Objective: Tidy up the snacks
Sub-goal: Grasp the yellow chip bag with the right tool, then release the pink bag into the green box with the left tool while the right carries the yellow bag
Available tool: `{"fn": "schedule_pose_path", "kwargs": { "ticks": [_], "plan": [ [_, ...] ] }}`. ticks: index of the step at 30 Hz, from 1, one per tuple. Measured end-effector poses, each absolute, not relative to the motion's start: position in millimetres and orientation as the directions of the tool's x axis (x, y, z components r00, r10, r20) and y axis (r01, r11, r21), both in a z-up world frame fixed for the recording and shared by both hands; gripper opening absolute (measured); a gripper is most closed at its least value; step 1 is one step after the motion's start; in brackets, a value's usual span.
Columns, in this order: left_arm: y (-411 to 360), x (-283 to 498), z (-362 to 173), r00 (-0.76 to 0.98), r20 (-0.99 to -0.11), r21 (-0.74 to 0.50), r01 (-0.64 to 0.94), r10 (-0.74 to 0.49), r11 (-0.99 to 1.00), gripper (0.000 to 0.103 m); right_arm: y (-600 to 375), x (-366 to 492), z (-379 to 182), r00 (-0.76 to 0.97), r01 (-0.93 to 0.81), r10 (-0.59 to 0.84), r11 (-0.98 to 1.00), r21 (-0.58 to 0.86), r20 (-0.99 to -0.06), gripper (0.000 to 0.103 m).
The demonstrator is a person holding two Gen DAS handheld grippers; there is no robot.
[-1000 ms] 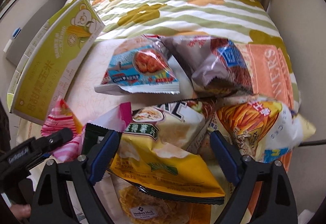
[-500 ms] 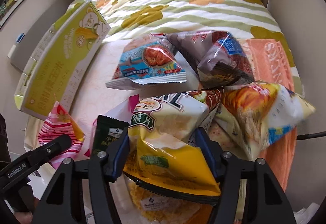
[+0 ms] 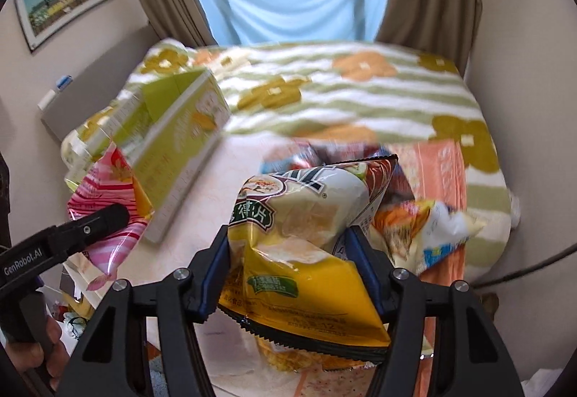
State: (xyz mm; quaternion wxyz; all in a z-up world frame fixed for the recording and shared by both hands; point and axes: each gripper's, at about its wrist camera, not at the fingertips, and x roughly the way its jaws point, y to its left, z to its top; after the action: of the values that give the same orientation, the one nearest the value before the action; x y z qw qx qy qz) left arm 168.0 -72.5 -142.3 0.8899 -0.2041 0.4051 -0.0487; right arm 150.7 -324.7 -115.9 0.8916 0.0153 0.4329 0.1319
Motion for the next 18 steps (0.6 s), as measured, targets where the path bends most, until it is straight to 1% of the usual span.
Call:
{"fn": "schedule_pose_path", "kwargs": {
  "ticks": [5, 9, 12, 18],
  "plan": [
    [-42.1, 181.0, -111.3, 0.710, -0.665, -0.381, -0.055, -0.232, 0.923, 0.065, -302.8, 155.3, -80.7, 0.649, -0.268, 0.286, 0.953, 0.139, -0.705, 0.058],
    [-2.8, 201.7, -90.8, 0.727, -0.651, -0.353, -0.034, -0.219, 0.935, 0.065, -269.3, 167.3, -59.1, 0.680, -0.302, 0.308, 0.945, 0.129, -0.665, 0.058],
    [34.6, 223.8, -80.2, 0.724, -0.660, -0.318, -0.029, -0.199, 0.948, 0.065, -243.2, 178.6, -49.7, 0.692, -0.309, 0.318, 0.942, 0.133, -0.648, 0.058],
    [107.6, 275.8, -83.6, 0.684, -0.710, -0.266, -0.041, -0.167, 0.963, 0.065, -174.0, 211.0, -45.0, 0.677, -0.325, 0.347, 0.932, 0.160, -0.649, 0.058]
  ]
}}
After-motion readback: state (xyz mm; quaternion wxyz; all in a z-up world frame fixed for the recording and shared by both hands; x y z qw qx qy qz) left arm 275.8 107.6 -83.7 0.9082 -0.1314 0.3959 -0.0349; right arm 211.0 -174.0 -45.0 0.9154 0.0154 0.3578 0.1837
